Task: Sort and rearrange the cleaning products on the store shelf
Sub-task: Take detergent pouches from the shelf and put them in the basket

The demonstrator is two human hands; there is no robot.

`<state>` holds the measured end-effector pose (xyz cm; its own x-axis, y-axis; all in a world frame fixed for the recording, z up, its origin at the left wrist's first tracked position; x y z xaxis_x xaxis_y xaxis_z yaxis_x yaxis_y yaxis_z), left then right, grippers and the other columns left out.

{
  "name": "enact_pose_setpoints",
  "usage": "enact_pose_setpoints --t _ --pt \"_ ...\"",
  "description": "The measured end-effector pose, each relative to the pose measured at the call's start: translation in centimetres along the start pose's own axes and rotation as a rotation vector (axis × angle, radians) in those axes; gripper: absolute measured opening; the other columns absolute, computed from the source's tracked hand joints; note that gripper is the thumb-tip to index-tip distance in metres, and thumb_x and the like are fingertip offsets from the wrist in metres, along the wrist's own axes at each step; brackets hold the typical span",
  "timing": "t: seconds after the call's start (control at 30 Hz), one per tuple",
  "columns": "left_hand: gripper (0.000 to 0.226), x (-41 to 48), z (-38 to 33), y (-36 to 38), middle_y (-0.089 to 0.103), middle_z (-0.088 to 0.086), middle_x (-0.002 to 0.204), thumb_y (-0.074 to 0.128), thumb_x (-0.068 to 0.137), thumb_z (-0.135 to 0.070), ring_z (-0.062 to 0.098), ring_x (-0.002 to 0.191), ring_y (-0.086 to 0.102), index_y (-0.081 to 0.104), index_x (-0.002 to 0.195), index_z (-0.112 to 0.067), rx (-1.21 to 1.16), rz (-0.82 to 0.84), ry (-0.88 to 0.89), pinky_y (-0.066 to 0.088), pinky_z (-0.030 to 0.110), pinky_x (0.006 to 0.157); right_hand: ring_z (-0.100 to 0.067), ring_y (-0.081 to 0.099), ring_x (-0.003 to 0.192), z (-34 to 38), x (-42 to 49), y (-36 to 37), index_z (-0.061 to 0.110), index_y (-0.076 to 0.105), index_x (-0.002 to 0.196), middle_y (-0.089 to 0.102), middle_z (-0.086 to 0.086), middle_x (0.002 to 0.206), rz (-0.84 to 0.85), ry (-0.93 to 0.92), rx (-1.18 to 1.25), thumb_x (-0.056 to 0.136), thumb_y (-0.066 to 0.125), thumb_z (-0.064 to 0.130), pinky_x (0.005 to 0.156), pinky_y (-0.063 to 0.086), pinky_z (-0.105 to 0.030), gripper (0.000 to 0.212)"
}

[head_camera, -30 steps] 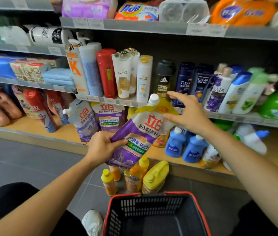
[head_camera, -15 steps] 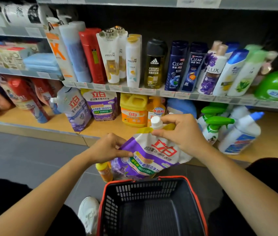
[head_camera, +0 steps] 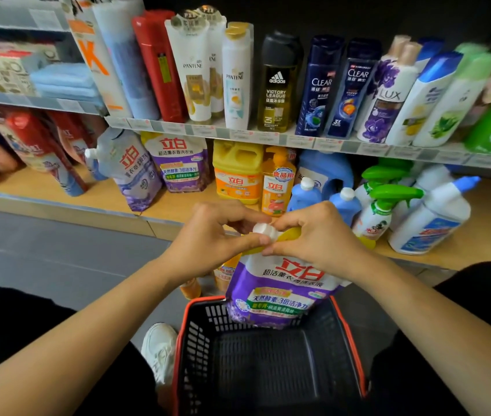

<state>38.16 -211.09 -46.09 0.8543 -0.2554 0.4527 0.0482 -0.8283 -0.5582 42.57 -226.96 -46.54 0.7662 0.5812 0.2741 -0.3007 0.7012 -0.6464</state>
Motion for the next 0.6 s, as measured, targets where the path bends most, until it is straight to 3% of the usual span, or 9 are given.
enact_pose_setpoints --t 0.07,0.17,0.3,0.37,0.5,0.53,0.6 --pt "0.023 -0.3 -0.1 0.1 0.073 -0.01 0.083 0.083 0.08 -0.026 0.008 0.073 0.067 0.08 0.1 -0.016 0.008 -0.066 -0.033 0.051 0.017 0.067 -0.012 0.067 0.074 0.1 -0.1 0.2 0.02 0.082 0.085 0.076 0.005 0.077 0.002 0.017 -0.002 0.065 0.092 0.031 0.067 0.049 -0.033 0.026" --pt "0.014 -0.9 0.4 0.3 0.074 -0.012 0.077 0.084 0.08 -0.03 0.009 0.068 0.066 0.08 0.092 -0.025 -0.03 -0.191 -0.127 0.051 0.019 0.062 -0.01 0.068 0.076 0.3 -0.2 0.6 0.02 0.082 0.088 0.077 0.006 0.08 -0.007 0.039 0.015 0.067 0.091 0.032 0.071 0.051 -0.033 0.026" --pt "0.011 -1.2 1.6 0.6 0.075 -0.006 0.078 0.081 0.078 -0.033 0.009 0.072 0.066 0.08 0.088 -0.028 -0.32 -0.257 -0.286 0.051 0.022 0.064 -0.017 0.07 0.076 0.5 0.2 1.1 0.018 0.082 0.088 0.076 0.0 0.078 0.005 0.069 0.043 0.068 0.09 0.033 0.073 0.053 -0.043 0.026" --pt "0.012 -0.9 1.9 0.7 0.074 0.0 0.08 0.079 0.08 -0.027 0.019 0.073 0.065 0.08 0.092 -0.025 -0.405 -0.184 -0.274 0.052 0.028 0.065 -0.013 0.068 0.074 0.3 0.4 1.1 0.019 0.08 0.082 0.074 0.003 0.075 0.017 0.085 0.07 0.068 0.091 0.032 0.072 0.054 -0.038 0.021" --pt "0.02 -0.5 2.7 0.1 0.071 0.022 0.094 0.073 0.085 -0.019 0.048 0.087 0.063 0.078 0.104 -0.019 -0.408 -0.048 -0.211 0.051 0.057 0.074 0.006 0.06 0.064 0.1 0.8 1.2 0.027 0.075 0.073 0.066 0.021 0.063 0.042 0.107 0.138 0.067 0.092 0.024 0.063 0.042 -0.008 0.018" --pt "0.022 -0.4 2.7 0.0 0.071 0.021 0.097 0.071 0.087 -0.017 0.046 0.089 0.064 0.076 0.108 -0.017 -0.41 -0.012 -0.197 0.053 0.055 0.074 0.007 0.058 0.061 0.0 0.8 1.2 0.024 0.075 0.073 0.064 0.021 0.059 0.055 0.112 0.153 0.067 0.092 0.022 0.062 0.04 -0.006 0.018" --pt "0.025 -0.3 2.6 0.1 0.071 0.009 0.101 0.07 0.088 -0.011 0.026 0.093 0.068 0.074 0.112 -0.009 -0.461 0.081 -0.167 0.055 0.034 0.076 0.005 0.051 0.052 0.0 0.9 1.1 0.024 0.072 0.069 0.055 0.021 0.049 0.093 0.109 0.171 0.068 0.092 0.02 0.055 0.035 -0.007 0.02"
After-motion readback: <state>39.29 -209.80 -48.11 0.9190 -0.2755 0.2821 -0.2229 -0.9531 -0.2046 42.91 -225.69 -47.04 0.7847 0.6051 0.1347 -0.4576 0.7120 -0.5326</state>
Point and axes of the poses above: each hand's wrist, its own x-axis towards the middle knuckle, its own y-axis out of the palm, z = x × y, the point moved 6 cm from there along x, towards the middle knuckle
